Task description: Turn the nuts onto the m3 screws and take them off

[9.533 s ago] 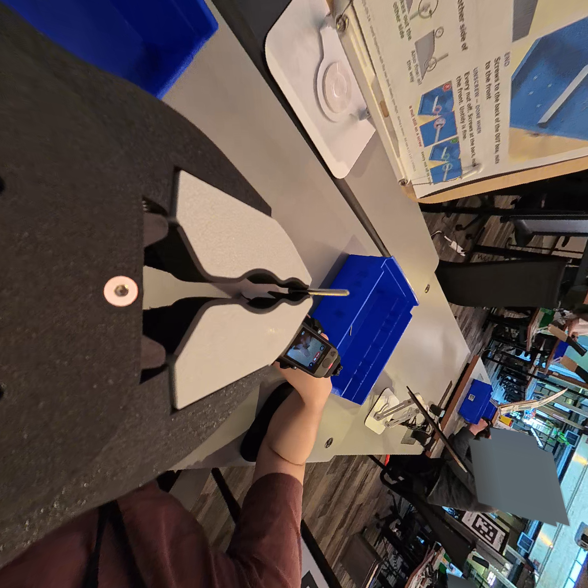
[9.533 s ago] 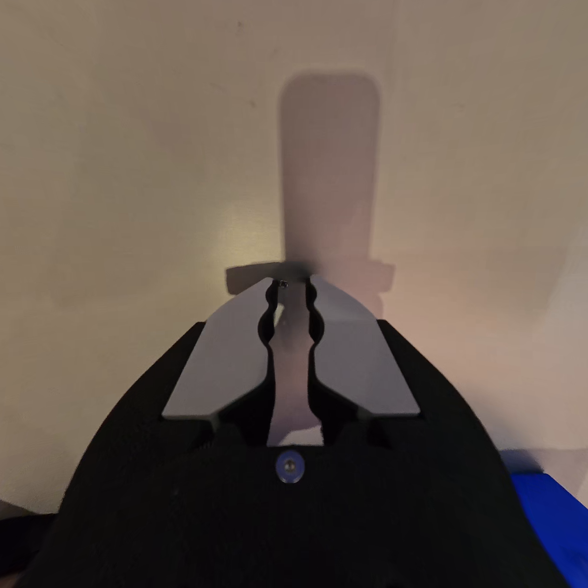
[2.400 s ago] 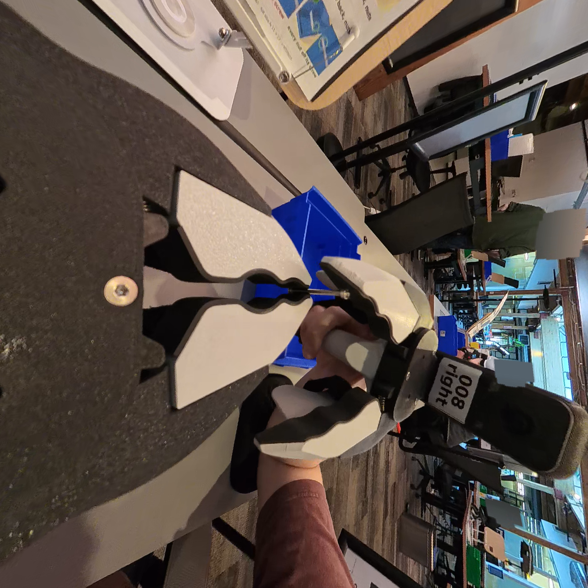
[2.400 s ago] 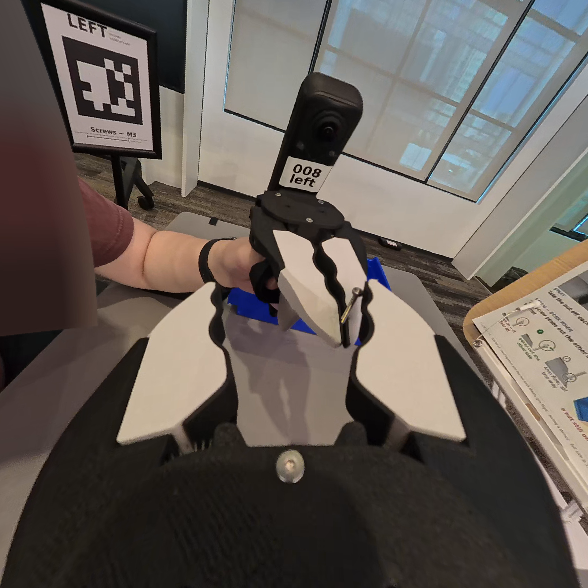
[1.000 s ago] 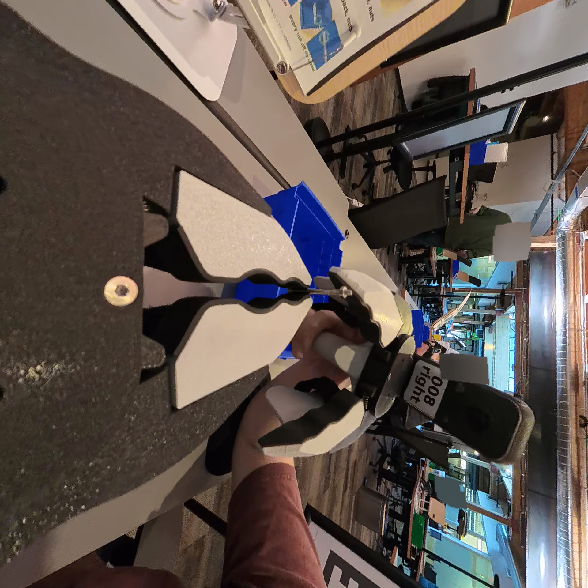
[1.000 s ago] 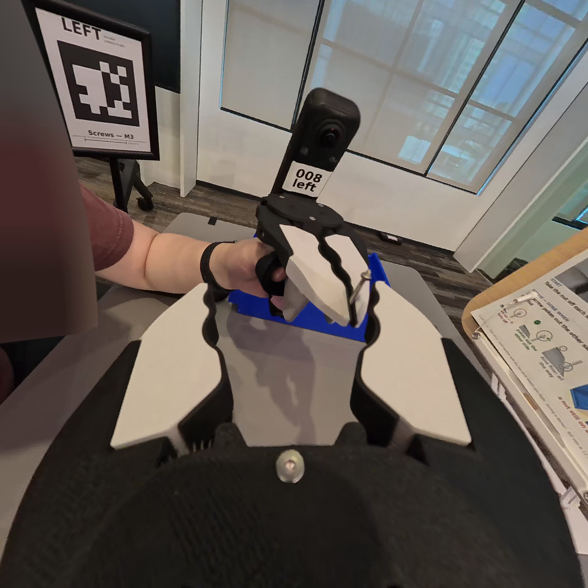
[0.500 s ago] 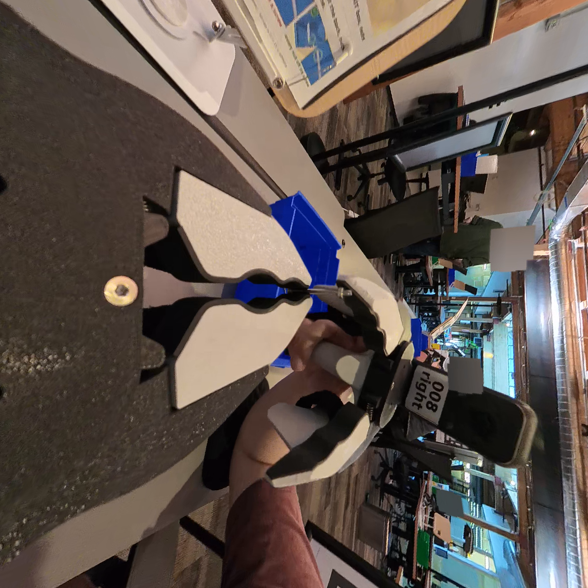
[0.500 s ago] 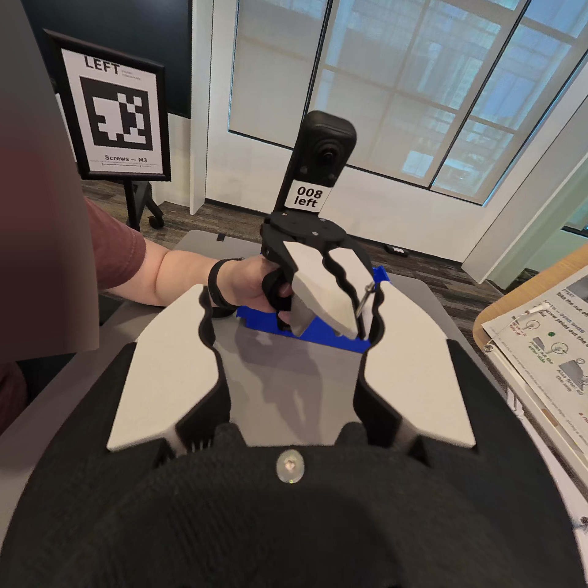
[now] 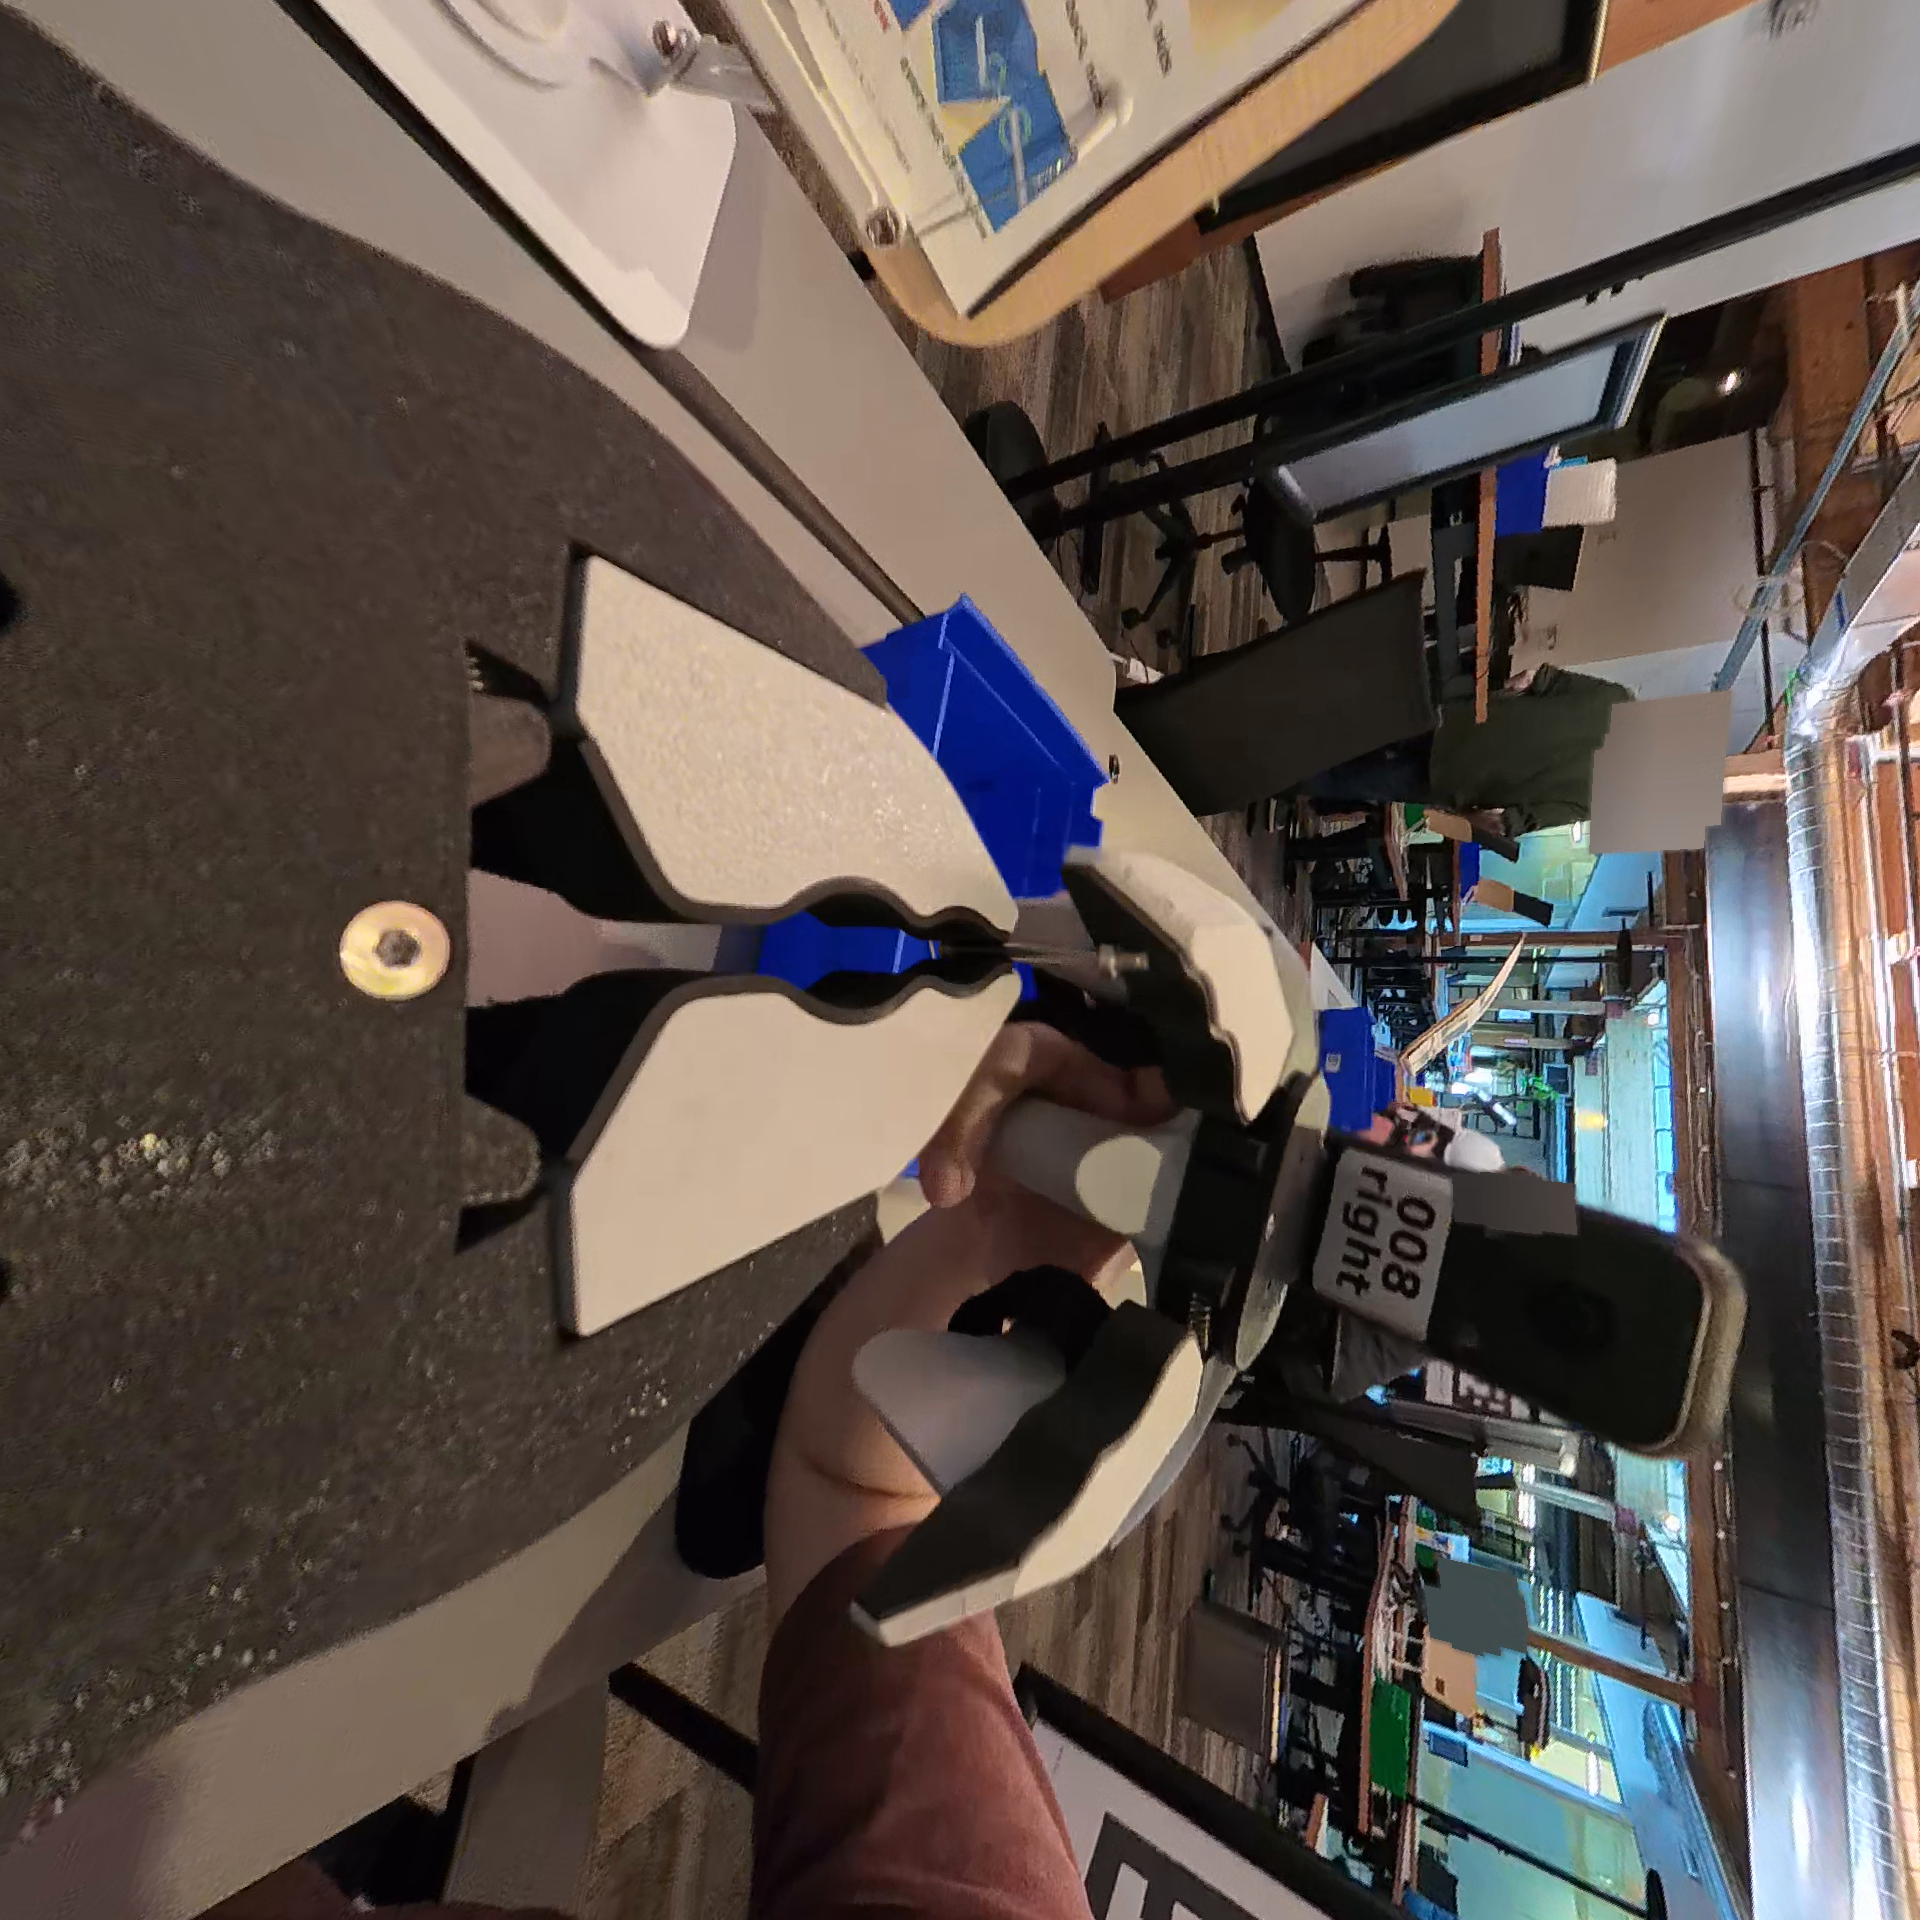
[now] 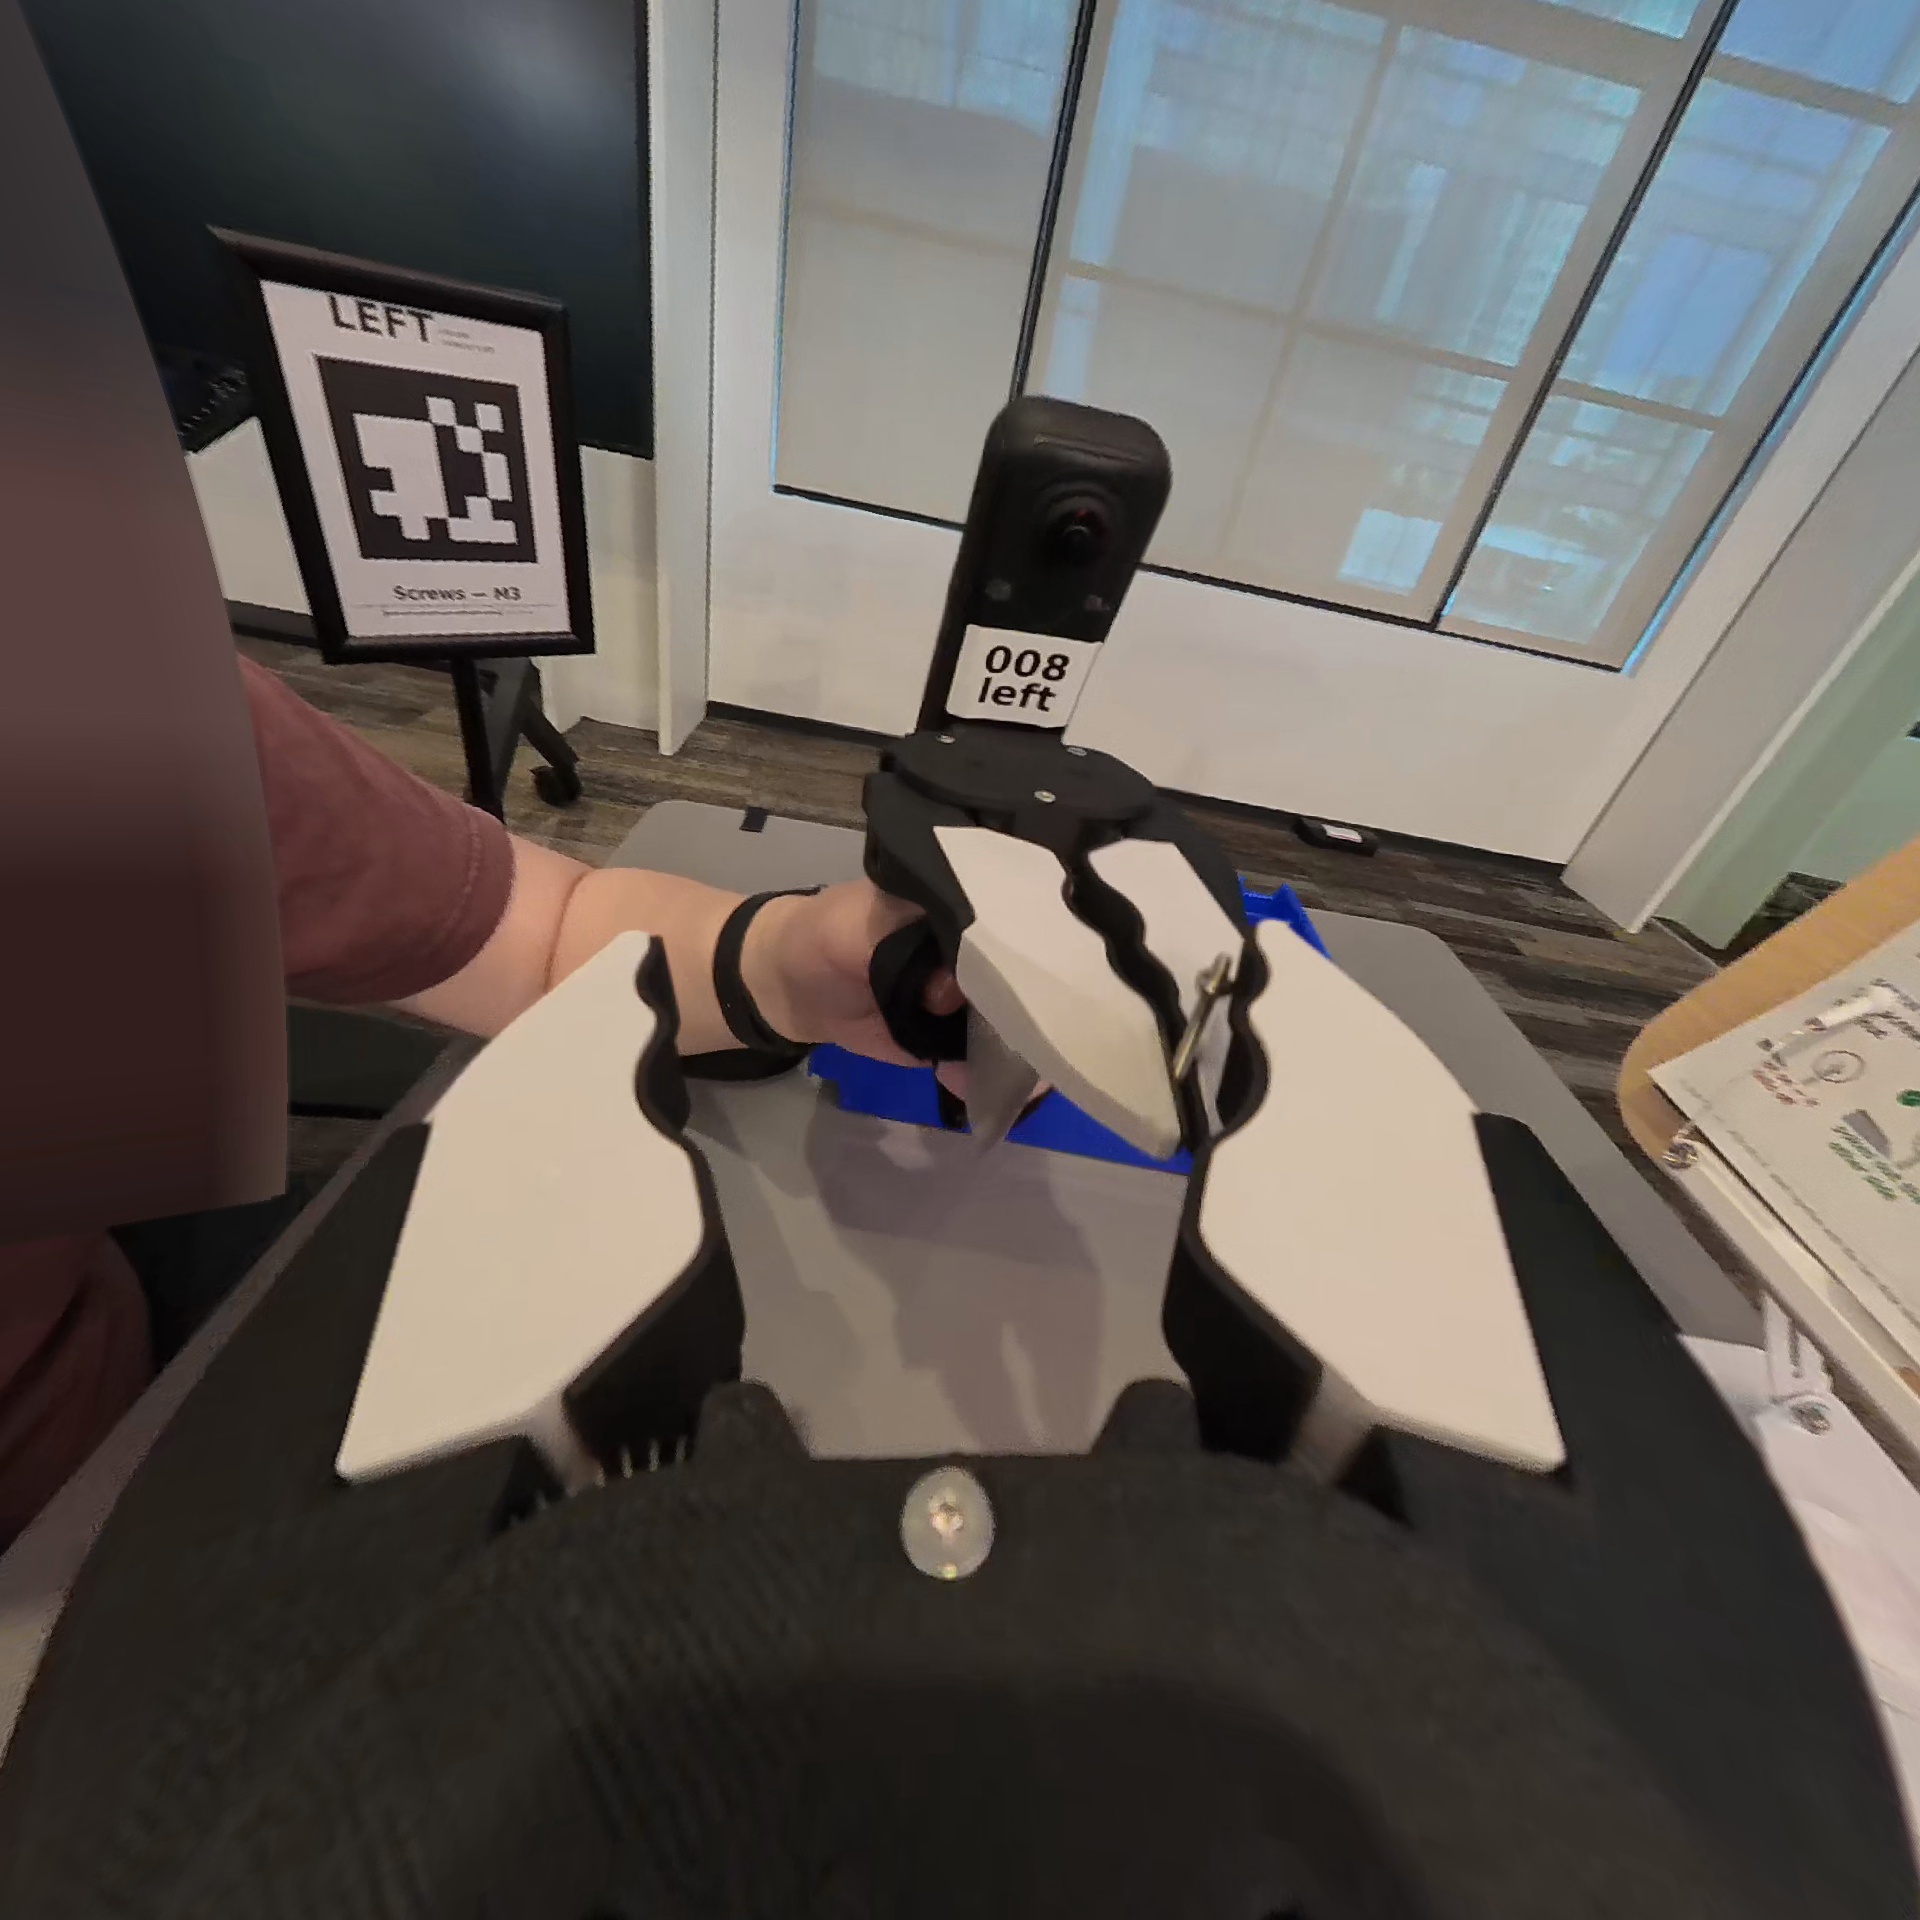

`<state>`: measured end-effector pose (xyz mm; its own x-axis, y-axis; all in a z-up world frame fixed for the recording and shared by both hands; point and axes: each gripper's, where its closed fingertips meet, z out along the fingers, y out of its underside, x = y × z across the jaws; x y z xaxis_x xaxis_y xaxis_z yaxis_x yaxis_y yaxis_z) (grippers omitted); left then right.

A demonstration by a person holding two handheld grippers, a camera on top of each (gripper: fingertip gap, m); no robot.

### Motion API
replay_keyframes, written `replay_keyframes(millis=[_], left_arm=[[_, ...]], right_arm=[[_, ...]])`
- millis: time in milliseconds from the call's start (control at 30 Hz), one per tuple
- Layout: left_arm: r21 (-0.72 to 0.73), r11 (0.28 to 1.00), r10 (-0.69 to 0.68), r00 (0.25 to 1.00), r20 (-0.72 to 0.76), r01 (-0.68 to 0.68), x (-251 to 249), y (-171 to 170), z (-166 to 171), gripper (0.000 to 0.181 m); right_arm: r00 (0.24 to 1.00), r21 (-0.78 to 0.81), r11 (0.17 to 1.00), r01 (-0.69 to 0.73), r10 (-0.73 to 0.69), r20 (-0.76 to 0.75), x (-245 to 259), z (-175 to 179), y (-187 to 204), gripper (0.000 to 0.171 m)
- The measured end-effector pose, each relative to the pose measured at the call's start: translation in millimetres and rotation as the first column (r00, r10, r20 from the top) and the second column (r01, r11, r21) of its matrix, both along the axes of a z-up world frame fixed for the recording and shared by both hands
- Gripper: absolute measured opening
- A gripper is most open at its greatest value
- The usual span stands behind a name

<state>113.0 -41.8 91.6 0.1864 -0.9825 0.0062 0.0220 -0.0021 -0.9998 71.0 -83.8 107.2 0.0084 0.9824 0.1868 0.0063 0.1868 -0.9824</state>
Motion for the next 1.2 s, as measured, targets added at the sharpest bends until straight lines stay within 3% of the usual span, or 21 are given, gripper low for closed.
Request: replay_keyframes(millis=[200, 433, 567, 700, 967, 1200], left_arm=[[-0.01, 1.0, 0.027, 0.999, 0.027, -0.027, -11, 8, 7, 0.002], [0.021, 0.999, -0.032, 0.999, -0.026, 0.033, 8, -9, -4, 0.001], [0.011, 1.0, 0.011, 1.0, -0.011, -0.011, -1, 1, 0, 0.002], [-0.022, 0.999, 0.034, 0.999, 0.024, -0.033, -11, 10, 5, 0.001], [0.004, 0.999, -0.036, 0.999, -0.025, 0.036, 6, -7, -4, 0.002], [-0.016, 0.999, 0.029, 0.999, 0.015, -0.029, -10, 8, 5, 0.002]], right_arm=[[1.0, 0.014, 1.0, 0.014, -0.015, 0.002, 6, 5, 1, 0.098], [1.0, 0.002, 1.0, -0.009, 0.009, 0.005, -6, -4, -3, 0.1], [0.999, 0.04, 0.999, 0.025, -0.026, 0.029, -3, -6, 1, 0.105], [0.999, 0.026, 0.999, 0.028, -0.028, 0.015, 6, 0, 6, 0.098], [1.0, -0.013, 1.0, 0.006, -0.007, -0.025, -2, -1, 5, 0.099], [1.0, 0.013, 1.0, 0.002, -0.002, 0.005, 5, 0, 3, 0.101]])
